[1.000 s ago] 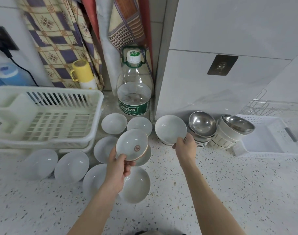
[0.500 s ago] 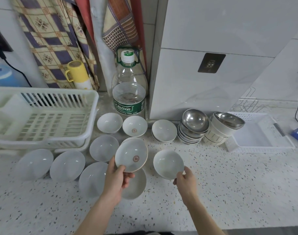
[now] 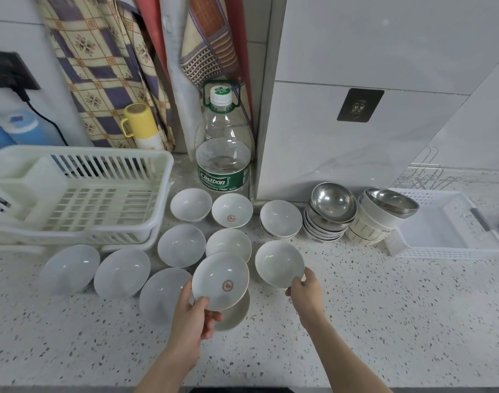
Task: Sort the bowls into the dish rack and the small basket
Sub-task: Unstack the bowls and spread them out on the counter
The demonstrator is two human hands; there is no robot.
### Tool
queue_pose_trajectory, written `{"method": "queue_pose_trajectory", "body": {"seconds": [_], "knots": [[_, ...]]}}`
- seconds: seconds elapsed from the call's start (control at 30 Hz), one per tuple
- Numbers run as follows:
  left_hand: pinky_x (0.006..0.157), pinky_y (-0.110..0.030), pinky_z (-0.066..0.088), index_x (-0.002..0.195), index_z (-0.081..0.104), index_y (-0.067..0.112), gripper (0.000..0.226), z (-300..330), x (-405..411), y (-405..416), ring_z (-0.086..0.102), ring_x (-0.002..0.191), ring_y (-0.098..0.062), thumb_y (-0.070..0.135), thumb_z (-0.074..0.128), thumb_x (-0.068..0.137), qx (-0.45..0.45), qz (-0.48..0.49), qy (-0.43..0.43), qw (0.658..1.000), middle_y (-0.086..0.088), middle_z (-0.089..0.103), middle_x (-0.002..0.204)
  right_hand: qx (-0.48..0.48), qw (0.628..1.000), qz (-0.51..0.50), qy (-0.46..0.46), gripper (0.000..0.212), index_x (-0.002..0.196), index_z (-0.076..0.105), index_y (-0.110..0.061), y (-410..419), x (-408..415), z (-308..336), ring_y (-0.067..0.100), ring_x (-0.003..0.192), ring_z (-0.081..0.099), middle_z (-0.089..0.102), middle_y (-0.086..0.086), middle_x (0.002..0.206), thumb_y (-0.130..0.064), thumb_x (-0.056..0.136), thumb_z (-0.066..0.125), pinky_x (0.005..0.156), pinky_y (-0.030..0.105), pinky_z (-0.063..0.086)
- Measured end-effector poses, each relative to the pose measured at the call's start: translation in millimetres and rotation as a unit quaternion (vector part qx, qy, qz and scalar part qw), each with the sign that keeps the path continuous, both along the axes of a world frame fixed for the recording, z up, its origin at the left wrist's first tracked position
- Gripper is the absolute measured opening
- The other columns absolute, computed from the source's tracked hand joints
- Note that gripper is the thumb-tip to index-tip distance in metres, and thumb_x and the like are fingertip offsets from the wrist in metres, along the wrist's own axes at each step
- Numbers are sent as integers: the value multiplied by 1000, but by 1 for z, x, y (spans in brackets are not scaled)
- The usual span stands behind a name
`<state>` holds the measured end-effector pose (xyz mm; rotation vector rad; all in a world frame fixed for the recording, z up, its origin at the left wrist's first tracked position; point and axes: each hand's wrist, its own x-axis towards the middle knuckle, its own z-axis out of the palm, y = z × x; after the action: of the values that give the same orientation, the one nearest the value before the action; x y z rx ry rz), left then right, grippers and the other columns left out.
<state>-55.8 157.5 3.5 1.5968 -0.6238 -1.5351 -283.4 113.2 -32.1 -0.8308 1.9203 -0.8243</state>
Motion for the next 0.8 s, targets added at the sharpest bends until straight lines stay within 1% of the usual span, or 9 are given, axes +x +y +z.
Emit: {"method": "queue_pose_trajectory", "body": {"seconds": [0.1,0.17,0.23,0.37,0.43,0.53,0.6,0.7,0.8], "knots": [[37,-22,31,111,55,45,49,0,0,3,50,43,-13,0,42,97,1,-5,-6,1000,-14,67,61,-8,1000,-4,-5,45,141,43,-13,-2,4,-1,14,63,59,66,16,81,-9,97,37,50,27,44],[37,-23,32,111,56,45,48,0,0,5,49,42,-12,1,42,97,0,-13,-12,1000,-14,67,60,-7,1000,-6,9,43,141,42,-13,-2,6,-2,11,61,58,67,16,84,-10,98,36,46,22,40],[37,-23,32,114,55,44,48,-2,0,7,48,42,-12,2,41,97,-3,-24,-18,1000,-15,66,59,-6,1000,-13,20,41,140,44,-12,-2,8,-4,10,61,58,68,15,84,-12,100,37,44,21,39],[38,-24,30,126,53,42,53,-8,-1,9,48,45,-16,1,40,95,-8,-47,-28,998,-17,64,59,-11,999,-47,-3,41,141,42,-14,-1,13,-6,11,66,62,68,14,86,-19,101,40,49,25,41],[37,-23,30,127,52,45,55,-8,-2,11,48,43,-16,1,40,95,-13,-60,-31,998,-18,65,59,-18,998,-61,-15,42,143,40,-15,-1,14,-8,11,67,63,68,11,83,-24,102,42,52,26,43],[35,-22,31,116,53,59,65,-5,-6,13,52,43,-15,0,39,94,-29,-80,-39,996,-15,67,58,-10,997,-65,-41,37,135,46,-13,-1,13,-8,11,61,60,67,8,78,-28,101,45,52,25,42],[36,-22,30,110,52,67,71,-3,-9,14,53,46,-18,-1,38,93,-40,-97,-49,993,-14,67,58,5,993,-73,-94,32,128,49,-13,0,9,-7,12,54,52,66,8,74,-28,100,47,48,25,39],[37,-23,31,115,48,64,65,0,-16,14,50,45,-19,2,39,94,-39,-138,-64,988,-15,65,56,52,985,-45,-158,25,111,59,-8,4,-2,-1,12,45,44,68,8,69,-27,99,48,39,21,32],[37,-21,31,116,41,64,59,1,-29,16,55,48,-17,8,39,98,-40,-183,-72,980,-9,64,53,67,989,0,-130,24,102,64,-10,20,-16,7,12,42,40,71,8,69,-28,100,49,38,20,28]]}}
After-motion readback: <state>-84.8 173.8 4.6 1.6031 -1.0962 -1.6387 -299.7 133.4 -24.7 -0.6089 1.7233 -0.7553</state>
